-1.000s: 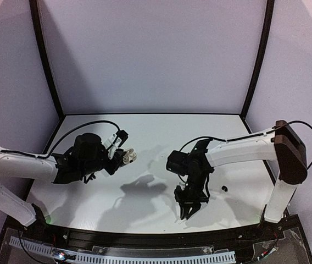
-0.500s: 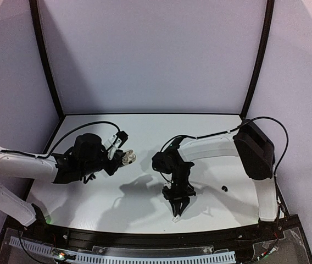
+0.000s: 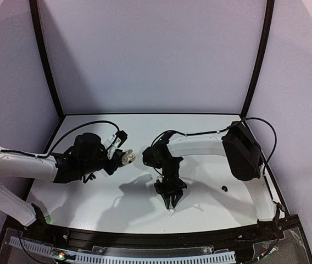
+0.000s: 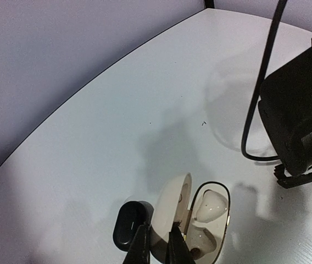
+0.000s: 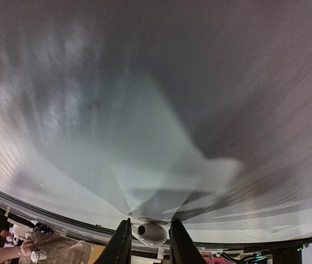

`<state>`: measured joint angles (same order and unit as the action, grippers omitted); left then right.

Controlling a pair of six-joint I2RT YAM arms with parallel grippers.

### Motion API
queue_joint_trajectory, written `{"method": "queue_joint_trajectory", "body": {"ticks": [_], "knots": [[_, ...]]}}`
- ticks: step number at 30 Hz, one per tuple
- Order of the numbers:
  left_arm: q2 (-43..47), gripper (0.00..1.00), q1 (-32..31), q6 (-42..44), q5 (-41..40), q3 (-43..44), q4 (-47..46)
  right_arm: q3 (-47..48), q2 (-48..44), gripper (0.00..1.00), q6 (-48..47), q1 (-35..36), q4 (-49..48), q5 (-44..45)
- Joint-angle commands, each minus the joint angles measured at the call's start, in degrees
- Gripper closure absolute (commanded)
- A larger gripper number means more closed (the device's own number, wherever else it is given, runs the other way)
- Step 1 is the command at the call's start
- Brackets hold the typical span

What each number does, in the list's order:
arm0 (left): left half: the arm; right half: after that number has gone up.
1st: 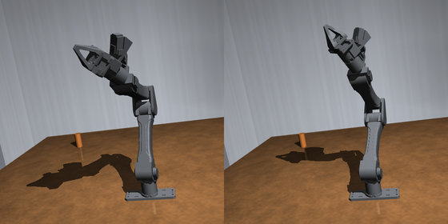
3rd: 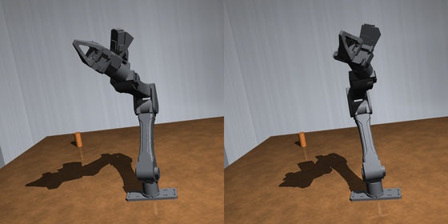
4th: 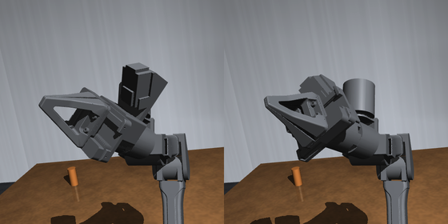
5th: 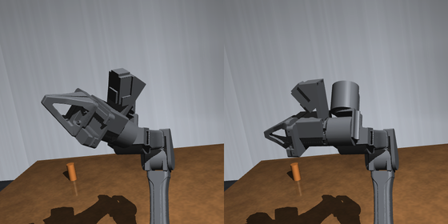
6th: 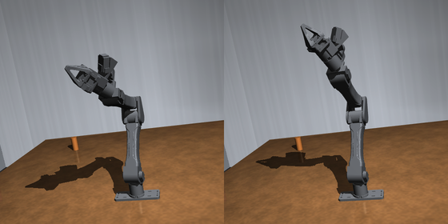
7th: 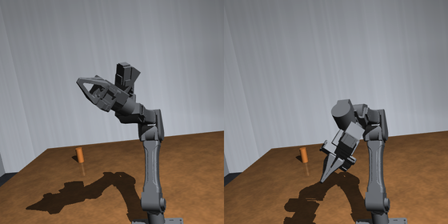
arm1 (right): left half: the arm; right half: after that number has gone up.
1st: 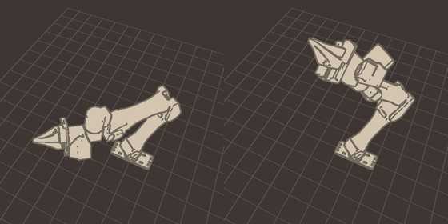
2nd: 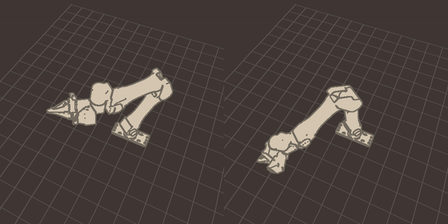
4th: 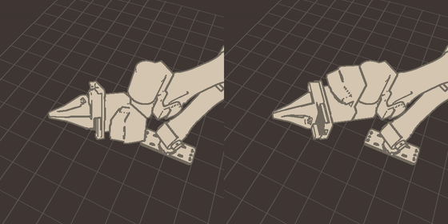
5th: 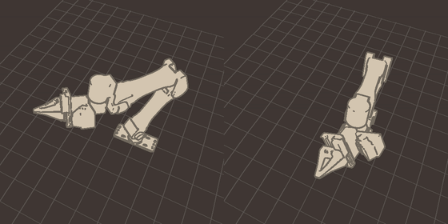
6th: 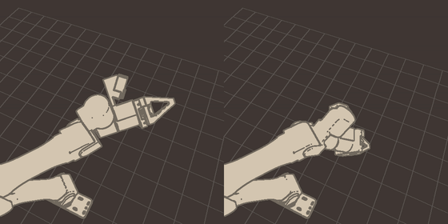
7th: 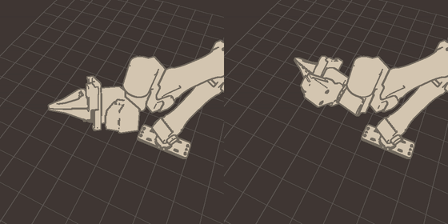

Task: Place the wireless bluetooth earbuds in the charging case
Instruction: Place the left earbud at the center of the board, then adjust the left earbud at the center of the board.

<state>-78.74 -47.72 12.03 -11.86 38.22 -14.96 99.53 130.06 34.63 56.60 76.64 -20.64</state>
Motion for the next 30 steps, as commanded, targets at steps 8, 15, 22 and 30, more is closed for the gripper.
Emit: {"method": "queue_joint_trajectory", "body": {"ticks": [8,15,22,30], "knots": [[1.0,0.99,0.4,0.0,1.1,0.7,1.0,4.1,-3.8,0.72,4.7,-0.6,-1.8,11.2],[1.3,0.99,0.4,-0.1,0.7,0.6,1.2,-31.2,-30.9,0.73,19.0,-0.5,-35.1,5.7],[1.3,0.99,0.4,0.2,1.1,1.1,1.5,-43.6,-35.7,0.83,24.0,4.3,-43.1,12.7],[1.6,0.99,0.4,0.3,0.7,1.3,2.0,-42.7,-29.2,0.89,26.8,6.5,-42.8,11.0]]}}
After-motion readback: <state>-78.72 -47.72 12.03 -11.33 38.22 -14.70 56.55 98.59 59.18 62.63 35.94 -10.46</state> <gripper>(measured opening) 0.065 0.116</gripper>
